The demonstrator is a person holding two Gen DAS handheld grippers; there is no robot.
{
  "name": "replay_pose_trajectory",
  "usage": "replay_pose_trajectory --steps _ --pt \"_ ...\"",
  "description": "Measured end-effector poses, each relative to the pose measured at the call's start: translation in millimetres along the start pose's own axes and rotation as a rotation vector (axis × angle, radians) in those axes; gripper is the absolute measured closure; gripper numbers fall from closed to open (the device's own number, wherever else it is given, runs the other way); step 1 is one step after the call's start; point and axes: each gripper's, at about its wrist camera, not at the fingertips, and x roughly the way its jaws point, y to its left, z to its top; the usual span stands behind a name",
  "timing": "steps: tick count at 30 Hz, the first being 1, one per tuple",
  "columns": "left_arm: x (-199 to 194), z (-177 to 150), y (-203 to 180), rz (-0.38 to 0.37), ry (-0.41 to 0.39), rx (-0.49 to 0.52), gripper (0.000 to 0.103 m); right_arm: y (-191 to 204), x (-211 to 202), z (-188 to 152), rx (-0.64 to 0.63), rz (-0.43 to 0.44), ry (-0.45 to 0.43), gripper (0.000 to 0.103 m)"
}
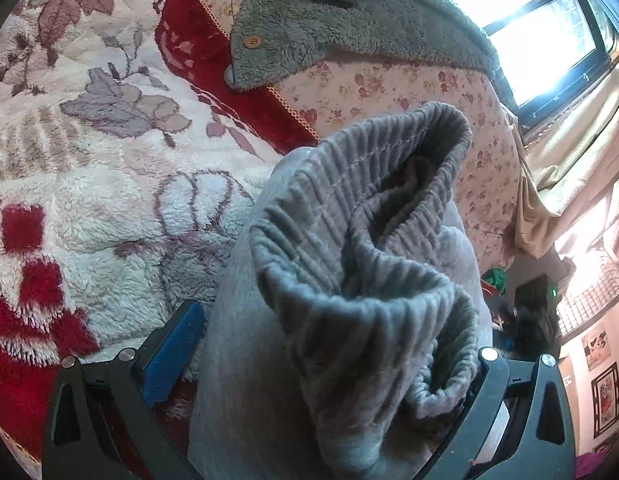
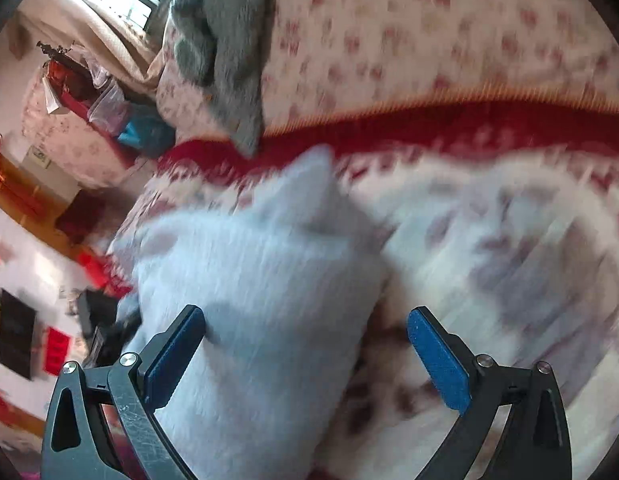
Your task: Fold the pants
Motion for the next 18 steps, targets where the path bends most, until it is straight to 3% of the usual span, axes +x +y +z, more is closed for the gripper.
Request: replay_pose_trajectory --steps 3,5,8,10,14,18 --pt "-1 -1 0 0.005 0.000 0.002 0.000 -4 12 21 -0.009 -0.025 0.006 0.000" --pt "-2 0 -1 0.013 0.005 0.003 0.000 -2 23 28 -0.030 0.006 0.014 0.003" --pt "-4 0 -3 0.034 0.005 0.019 0.000 10 36 36 -0.130 0.043 0.024 0.047" --pt "-4 0 -5 0.045 0.003 0.033 0.000 12 39 39 -0.168 0.009 0.026 0.066" --pt "-1 0 -3 0.042 0.006 0.026 0.000 12 48 48 -0.236 -0.054 0.037 0.071" --pt "0 -2 -2 0.040 0.001 0.023 0.000 -3 55 46 -0.157 -0.065 0.022 0.072"
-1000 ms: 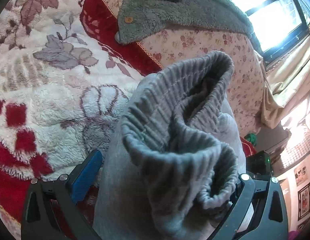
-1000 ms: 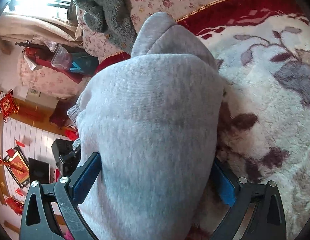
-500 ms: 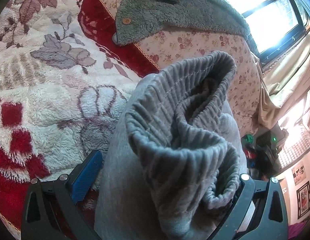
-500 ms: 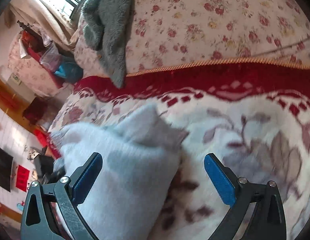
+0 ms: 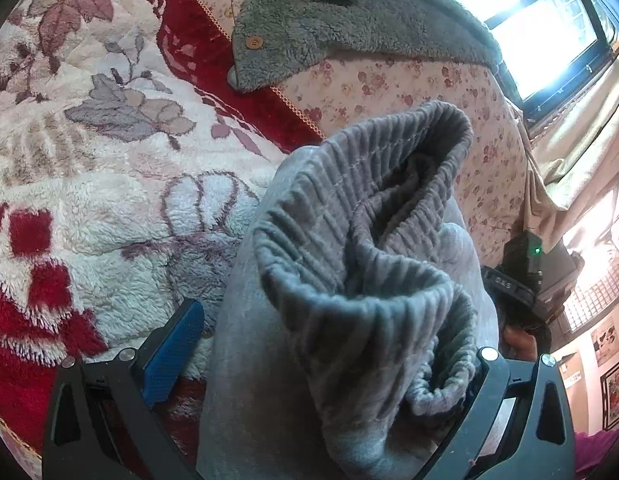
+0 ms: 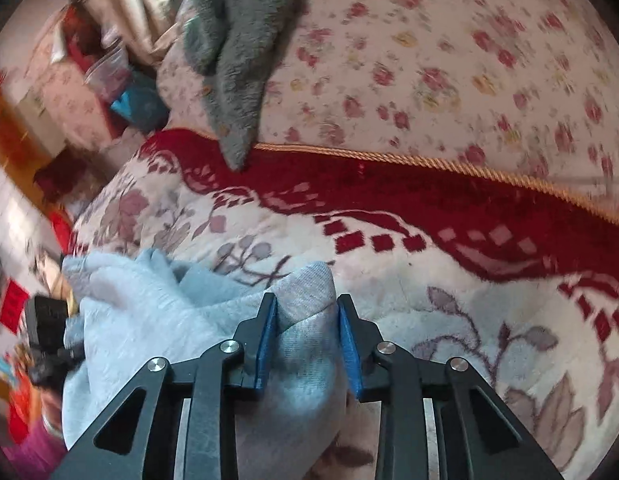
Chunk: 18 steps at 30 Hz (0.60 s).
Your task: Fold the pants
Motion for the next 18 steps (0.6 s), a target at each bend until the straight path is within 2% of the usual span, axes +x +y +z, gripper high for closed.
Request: replay_pose_trajectory --steps 4,7,8,9,11,14,18 --pt "-1 0 -2 0.014 0.003 0.018 0.000 0 0 -1 0.037 -0.007 0.002 0.071" --pt "-3 0 -2 0.018 0.002 0.025 0.000 -3 -22 0 0.104 -0.005 -0.029 0.049" --pt "-3 0 -2 0.018 0.003 0.027 0.000 -5 -33 -3 0.122 -0.022 -0.051 0.032" --pt "-3 0 -2 0.018 0.003 0.031 0.000 -7 -43 -6 0.139 -0.015 -0.071 0.021" --pt "-4 1 -5 0.023 0.005 0.050 0.000 -11 -62 -21 0.180 0.058 -0.084 0.016" --pt "-7 4 -9 0.018 0.010 0.079 0.000 -13 -73 -51 0.231 0.173 -0.044 0.004" --pt "-2 6 -5 -0.031 0.053 0.041 0.000 -10 -59 -89 0.241 0.255 0.055 0.000"
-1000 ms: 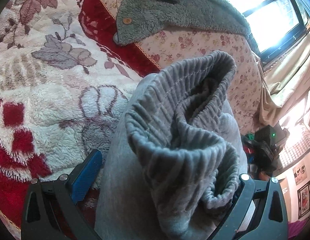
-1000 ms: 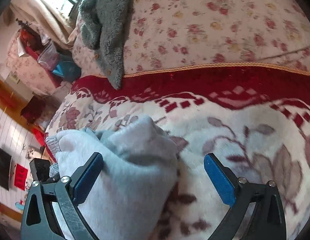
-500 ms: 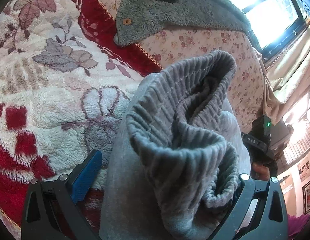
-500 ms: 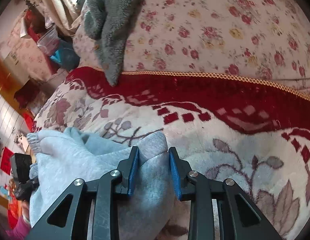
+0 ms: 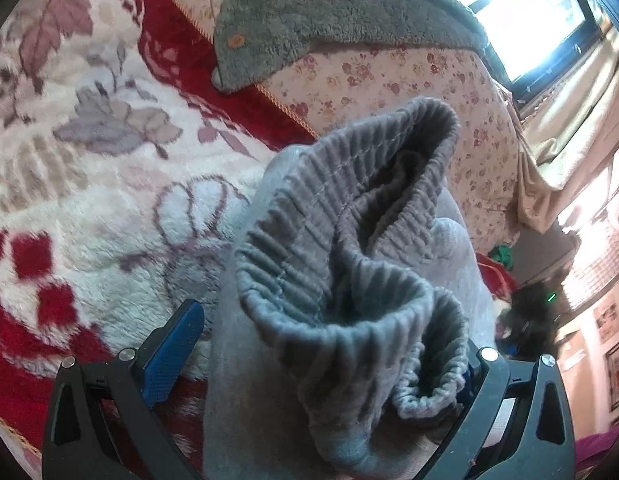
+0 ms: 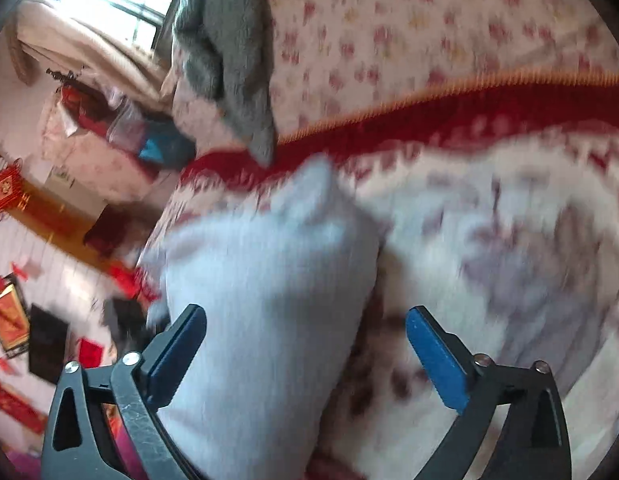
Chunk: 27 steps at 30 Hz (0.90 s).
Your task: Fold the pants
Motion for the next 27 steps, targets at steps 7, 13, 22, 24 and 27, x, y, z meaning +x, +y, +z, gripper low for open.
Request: replay_pose_trajectory --steps 7,13,22,24,27 --pt "19 5 12 -0.104 0.092 -0.062 0.000 -2 42 -16 0.041 0.108 0.045 0.000" --pt "24 5 12 -0.134 0.086 -0.042 0.000 8 66 -8 0.033 0.133 0.047 0.000" --pt "21 7 -3 -0.105 0.104 -0.015 0.018 20 51 -8 -0.011 0.153 0.039 0.020" --pt "13 6 -11 -0.091 0.089 -0.010 0.023 27 46 -6 -0.031 0.154 0.039 0.025" --pt "7 5 -23 -0.091 0.092 -0.013 0.028 38 36 -5 -0.059 0.153 0.032 0.026"
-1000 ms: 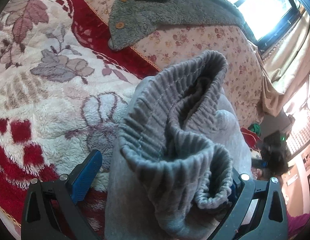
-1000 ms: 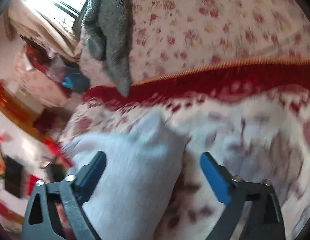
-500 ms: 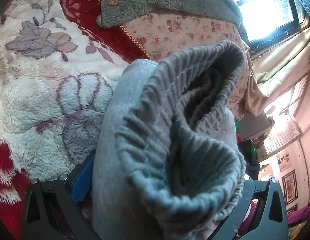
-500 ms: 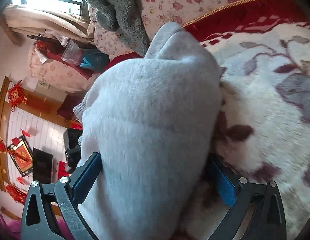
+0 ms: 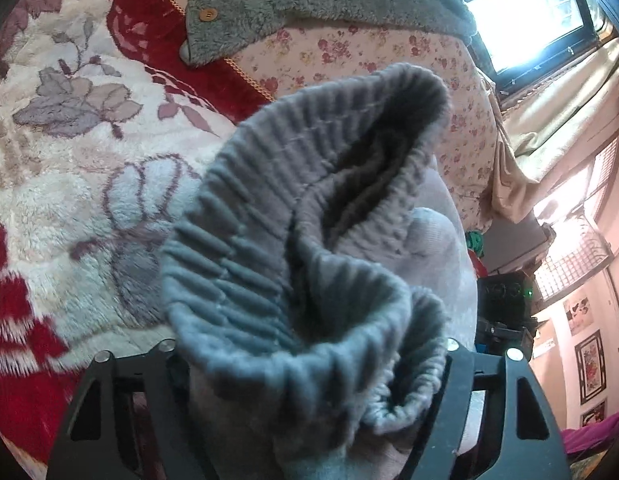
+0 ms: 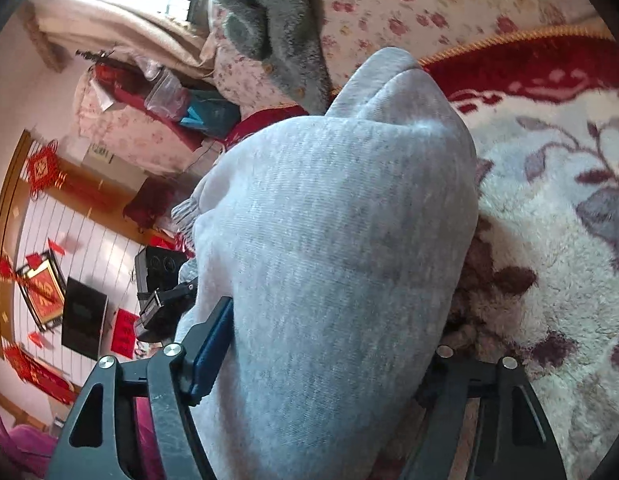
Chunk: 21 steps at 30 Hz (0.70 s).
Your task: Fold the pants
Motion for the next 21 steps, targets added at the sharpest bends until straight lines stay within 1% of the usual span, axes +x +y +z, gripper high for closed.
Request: replay_pose_trajectory --steps 4,9,17,21 --pt "1 -4 -25 0.004 -0.005 0.007 0.028 0 -19 0 0.030 0.003 -0.023 0.026" --pt "19 -9 -65 0.002 -0.008 0.042 0.028 -6 -60 -4 0.052 -0.025 -0.075 0.026" --pt "76 -23 -129 -0.034 0.045 0.086 0.028 -29 -141 -20 0.076 -0.113 -0.157 0.026" --pt "108 -33 -156 -0.032 0.074 0.121 0.028 -47 -176 -28 0.098 -0.151 -0.193 0.026"
